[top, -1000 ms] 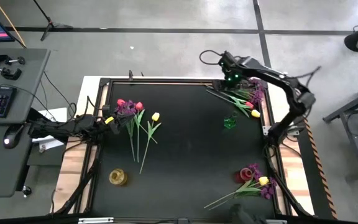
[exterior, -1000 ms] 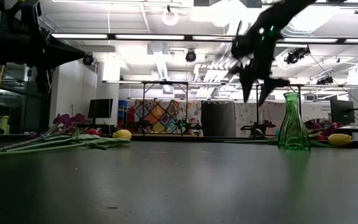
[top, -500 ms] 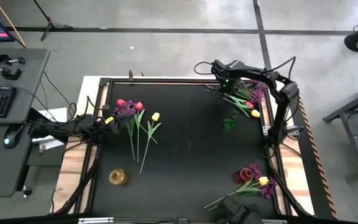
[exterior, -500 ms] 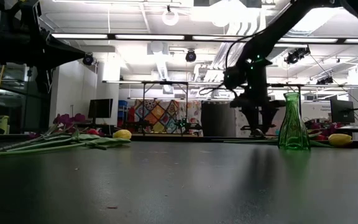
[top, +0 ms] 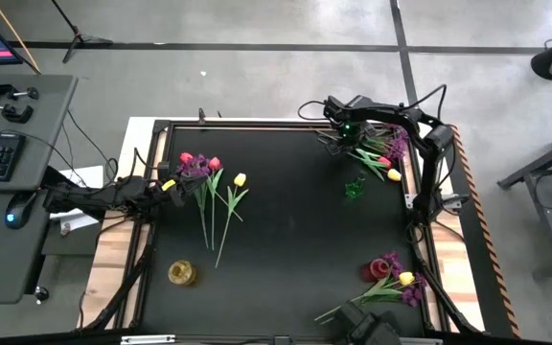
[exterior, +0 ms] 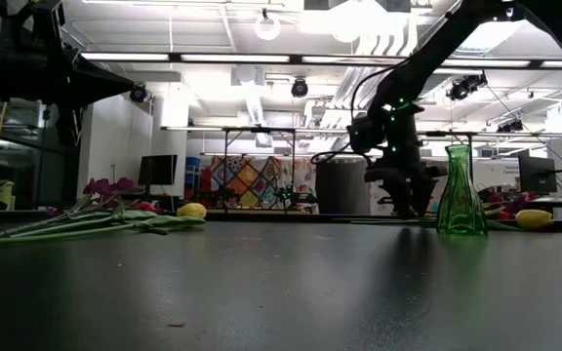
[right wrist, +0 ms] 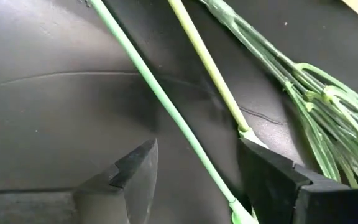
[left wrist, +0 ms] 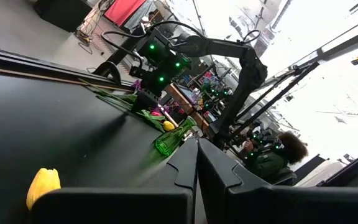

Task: Sort flowers into vase by color
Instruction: Put the top yellow tulip into the green flower vase

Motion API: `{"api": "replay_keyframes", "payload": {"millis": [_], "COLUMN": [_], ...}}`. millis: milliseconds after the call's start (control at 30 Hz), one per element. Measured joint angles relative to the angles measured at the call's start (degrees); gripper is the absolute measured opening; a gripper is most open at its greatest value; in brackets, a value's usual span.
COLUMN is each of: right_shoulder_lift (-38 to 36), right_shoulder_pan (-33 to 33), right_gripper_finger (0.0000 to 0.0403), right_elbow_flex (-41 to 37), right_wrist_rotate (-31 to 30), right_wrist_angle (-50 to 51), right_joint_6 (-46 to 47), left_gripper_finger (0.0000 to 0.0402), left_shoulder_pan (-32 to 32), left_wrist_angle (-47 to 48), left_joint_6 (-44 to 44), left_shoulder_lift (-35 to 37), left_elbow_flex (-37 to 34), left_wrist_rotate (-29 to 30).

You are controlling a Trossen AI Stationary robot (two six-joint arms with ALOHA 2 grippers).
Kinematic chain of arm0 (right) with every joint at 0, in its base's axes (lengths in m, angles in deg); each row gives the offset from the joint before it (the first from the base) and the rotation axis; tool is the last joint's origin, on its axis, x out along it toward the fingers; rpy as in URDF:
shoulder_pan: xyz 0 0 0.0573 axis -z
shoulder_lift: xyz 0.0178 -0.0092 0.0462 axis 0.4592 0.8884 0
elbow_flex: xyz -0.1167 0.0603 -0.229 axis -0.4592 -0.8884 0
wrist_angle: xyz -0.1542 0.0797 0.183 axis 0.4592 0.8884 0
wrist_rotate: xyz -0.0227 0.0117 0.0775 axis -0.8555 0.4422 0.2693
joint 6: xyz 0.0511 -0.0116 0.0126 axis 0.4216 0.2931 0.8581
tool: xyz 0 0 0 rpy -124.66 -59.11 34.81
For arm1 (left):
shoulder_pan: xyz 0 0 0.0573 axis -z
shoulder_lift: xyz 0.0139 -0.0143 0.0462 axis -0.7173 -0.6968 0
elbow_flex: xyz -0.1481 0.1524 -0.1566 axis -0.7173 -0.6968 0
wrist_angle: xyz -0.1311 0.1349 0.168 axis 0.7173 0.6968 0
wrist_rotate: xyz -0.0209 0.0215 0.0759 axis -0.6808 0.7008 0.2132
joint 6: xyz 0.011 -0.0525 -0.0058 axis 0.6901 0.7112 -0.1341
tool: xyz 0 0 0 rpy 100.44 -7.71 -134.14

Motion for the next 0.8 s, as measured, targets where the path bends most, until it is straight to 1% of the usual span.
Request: {"api": "replay_keyframes", "payload": {"millis": [100,300,367,467,567,700,800], "right_shoulder_lift": [0.00,0.00,0.00,-0.19,-1.63,-4.90,-7.88], "right_shoulder_pan": [0.37,0.37,0.37,0.78,1.29,1.55,1.59], "right_gripper_finger": [0.0186,0.0137,0.0127,0.0122,0.0124,0.0124,0.0124], "right_elbow_flex": [0.00,-0.02,-0.02,-0.02,-0.02,-0.02,-0.21], "right_wrist_rotate": [0.06,0.09,1.02,2.63,2.93,2.72,1.17], "right_wrist_angle": [0.67,1.29,1.31,2.73,4.94,5.55,5.09], "right_joint_6": [-0.18,-0.27,0.98,5.16,9.52,14.74,19.41], "left_gripper_finger": [0.0000,0.0000,0.0000,0.0000,0.0000,0.0000,0.0000], "left_shoulder_pan": [0.00,0.01,0.00,0.02,0.01,0.00,0.00], "left_wrist_angle": [0.00,0.01,0.02,0.02,0.02,0.00,0.00], "left_joint_6": [-0.02,0.00,0.00,0.00,-0.02,-0.02,-0.02], "left_shoulder_lift": [0.00,0.00,0.00,0.00,0.00,0.00,0.00], "left_elbow_flex": [-0.02,-0.02,-0.02,0.00,0.00,-0.02,0.00], "left_wrist_rotate": [0.00,0.00,0.00,-0.02,0.00,0.00,0.00]}}
